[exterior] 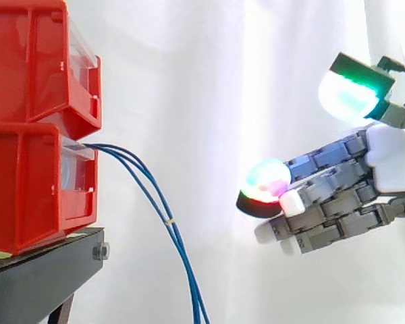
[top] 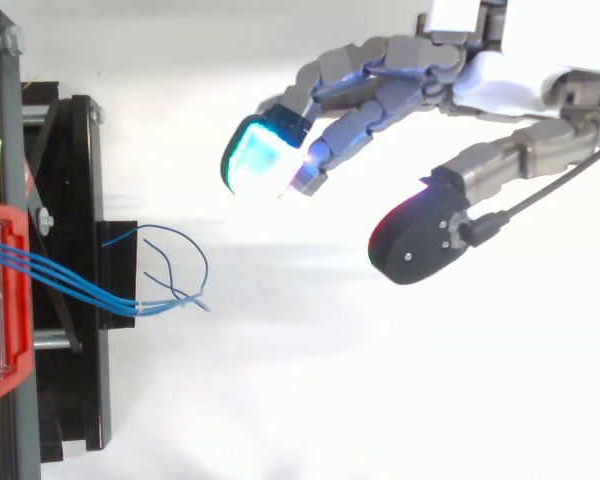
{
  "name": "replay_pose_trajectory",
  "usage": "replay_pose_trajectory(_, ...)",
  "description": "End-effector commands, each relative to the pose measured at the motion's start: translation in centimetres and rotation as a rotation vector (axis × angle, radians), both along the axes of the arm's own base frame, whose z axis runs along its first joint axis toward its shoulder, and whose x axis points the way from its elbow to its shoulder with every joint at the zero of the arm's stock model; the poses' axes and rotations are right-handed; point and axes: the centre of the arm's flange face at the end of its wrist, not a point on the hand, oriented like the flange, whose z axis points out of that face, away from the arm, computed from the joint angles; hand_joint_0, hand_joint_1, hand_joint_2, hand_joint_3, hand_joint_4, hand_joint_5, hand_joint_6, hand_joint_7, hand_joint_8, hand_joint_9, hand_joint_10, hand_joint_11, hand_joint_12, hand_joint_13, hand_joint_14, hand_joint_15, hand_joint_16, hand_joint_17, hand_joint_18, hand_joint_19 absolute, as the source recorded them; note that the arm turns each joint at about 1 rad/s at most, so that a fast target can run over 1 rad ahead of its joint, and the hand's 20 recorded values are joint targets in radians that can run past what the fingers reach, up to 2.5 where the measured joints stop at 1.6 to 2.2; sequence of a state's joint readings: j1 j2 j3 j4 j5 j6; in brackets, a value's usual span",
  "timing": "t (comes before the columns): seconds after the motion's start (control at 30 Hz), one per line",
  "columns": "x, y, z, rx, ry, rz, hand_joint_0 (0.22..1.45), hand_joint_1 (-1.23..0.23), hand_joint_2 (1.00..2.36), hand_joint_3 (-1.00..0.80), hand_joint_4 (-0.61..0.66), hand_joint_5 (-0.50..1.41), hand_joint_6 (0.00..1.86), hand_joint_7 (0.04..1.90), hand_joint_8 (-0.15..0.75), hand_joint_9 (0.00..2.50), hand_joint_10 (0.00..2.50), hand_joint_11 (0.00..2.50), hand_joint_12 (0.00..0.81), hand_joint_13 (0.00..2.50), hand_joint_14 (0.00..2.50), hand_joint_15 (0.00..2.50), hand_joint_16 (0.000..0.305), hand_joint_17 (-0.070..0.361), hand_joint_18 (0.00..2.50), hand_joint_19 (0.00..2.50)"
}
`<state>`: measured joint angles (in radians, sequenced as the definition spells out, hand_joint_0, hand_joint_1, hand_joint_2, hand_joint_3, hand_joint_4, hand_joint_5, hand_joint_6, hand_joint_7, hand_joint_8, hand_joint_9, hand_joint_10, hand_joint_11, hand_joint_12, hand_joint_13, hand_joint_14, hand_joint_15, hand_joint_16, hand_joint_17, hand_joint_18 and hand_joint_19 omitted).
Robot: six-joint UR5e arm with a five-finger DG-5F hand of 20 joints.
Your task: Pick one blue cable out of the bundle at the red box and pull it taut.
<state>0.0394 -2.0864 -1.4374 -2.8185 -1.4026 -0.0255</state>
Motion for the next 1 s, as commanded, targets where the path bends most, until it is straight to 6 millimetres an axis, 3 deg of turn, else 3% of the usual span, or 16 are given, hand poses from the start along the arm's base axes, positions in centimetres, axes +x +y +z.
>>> replay_pose_trajectory(0.0,0.9,0.5,-2.8,0.006,0.014,-0.004,0.48,-0.76,1.00,-0.50,0.24,-0.13,0.50,0.78,0.273,0.49,0.01,0.25,0.342,0.05,0.00,0.10,0.056,0.127,0.00,0.10)
replay_pose_trajectory(0.3,3.0,1.8,-5.8,0.052,-0.064,0.008,0.45,-0.78,1.00,-0.50,0.18,-0.12,0.50,0.76,0.252,0.37,0.00,0.15,0.346,0.00,0.00,0.09,0.060,0.136,0.00,0.06)
replay_pose_trajectory(0.37,3.8,2.2,-7.5,0.061,-0.089,0.004,0.45,-0.78,1.00,-0.50,0.17,-0.12,0.50,0.75,0.250,0.36,0.00,0.15,0.346,0.00,0.00,0.09,0.060,0.136,0.00,0.06)
replay_pose_trajectory(0.6,4.8,3.2,-7.9,0.088,-0.103,-0.029,0.45,-0.77,1.00,-0.50,0.17,-0.12,0.50,0.76,0.249,0.37,0.00,0.15,0.345,0.00,0.00,0.09,0.060,0.134,0.00,0.06)
replay_pose_trajectory(0.67,5.2,3.4,-8.8,0.090,-0.101,-0.043,0.45,-0.77,1.00,-0.50,0.18,-0.12,0.50,0.75,0.249,0.37,0.00,0.17,0.345,0.00,0.00,0.09,0.060,0.134,0.00,0.06)
replay_pose_trajectory(0.77,5.8,3.7,-9.7,0.098,-0.104,-0.043,0.45,-0.77,1.00,-0.50,0.23,-0.13,0.50,0.76,0.282,0.55,0.01,0.37,0.352,0.01,0.00,0.10,0.060,0.136,0.00,0.05)
replay_pose_trajectory(0.83,6.7,4.0,-10.3,0.114,-0.104,-0.039,0.45,-0.77,1.00,-0.50,0.25,-0.13,0.50,0.76,0.286,0.57,0.01,0.38,0.352,0.03,0.00,0.10,0.061,0.137,0.00,0.05)
replay_pose_trajectory(0.97,7.8,4.3,-10.3,0.121,-0.117,-0.033,0.50,-0.86,1.00,-0.50,0.30,-0.12,0.50,0.81,0.275,0.51,0.01,0.32,0.334,0.05,0.00,0.09,0.058,0.131,0.00,0.03)
